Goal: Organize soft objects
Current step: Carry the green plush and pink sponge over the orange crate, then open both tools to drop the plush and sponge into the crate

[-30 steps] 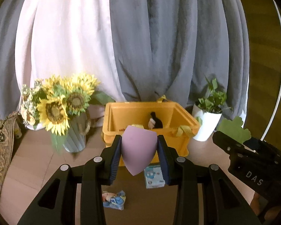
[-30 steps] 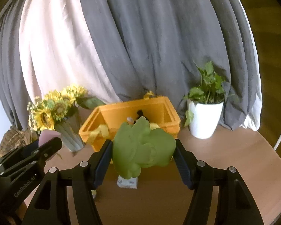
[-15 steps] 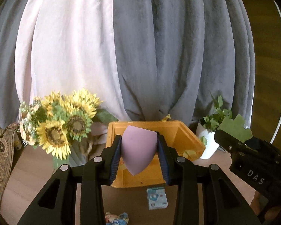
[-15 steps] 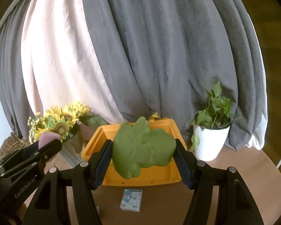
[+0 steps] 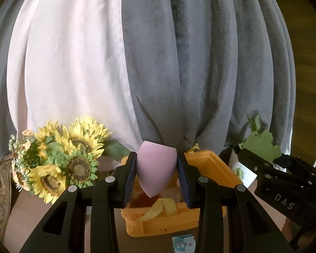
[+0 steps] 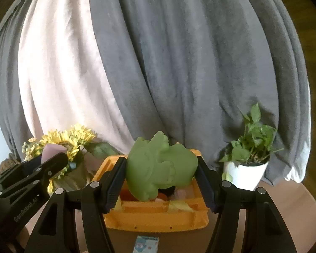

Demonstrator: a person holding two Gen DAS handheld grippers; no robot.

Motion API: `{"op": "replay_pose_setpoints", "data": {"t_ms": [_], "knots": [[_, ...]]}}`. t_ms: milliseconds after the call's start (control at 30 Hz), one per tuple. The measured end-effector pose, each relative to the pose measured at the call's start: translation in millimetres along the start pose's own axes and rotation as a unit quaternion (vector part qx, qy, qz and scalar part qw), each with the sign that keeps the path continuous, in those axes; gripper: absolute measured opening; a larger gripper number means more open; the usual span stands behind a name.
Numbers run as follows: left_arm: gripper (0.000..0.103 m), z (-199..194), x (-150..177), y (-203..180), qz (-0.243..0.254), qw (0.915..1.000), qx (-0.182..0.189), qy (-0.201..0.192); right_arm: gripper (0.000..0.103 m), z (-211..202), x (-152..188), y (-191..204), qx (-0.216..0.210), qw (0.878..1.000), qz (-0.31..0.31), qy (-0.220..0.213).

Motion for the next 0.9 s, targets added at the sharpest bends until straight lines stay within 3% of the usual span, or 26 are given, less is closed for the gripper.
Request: {"op": "replay_pose_setpoints", "data": {"t_ms": [367, 900], "knots": [[0.037, 51, -1, 7, -0.003, 0.9999, -0.008, 0.013, 0.065, 52, -4, -7, -0.004, 1.000, 0.001, 0.013], [0.037, 130, 25, 6, 0.011, 0.9974, -0.013, 0.070, 0.065, 125, 18, -26, 0.003, 0.997, 0.021, 0.068]]}}
Point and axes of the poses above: each gripper's, at about its wrist camera, not at the fingertips, and z roughly the way its jaws point, y to its left, x to its underside, the point moved 6 cm from there along z, roughly the way its jaws point, and after that the axes turned 6 degrees about -z, right-handed, at the moved point
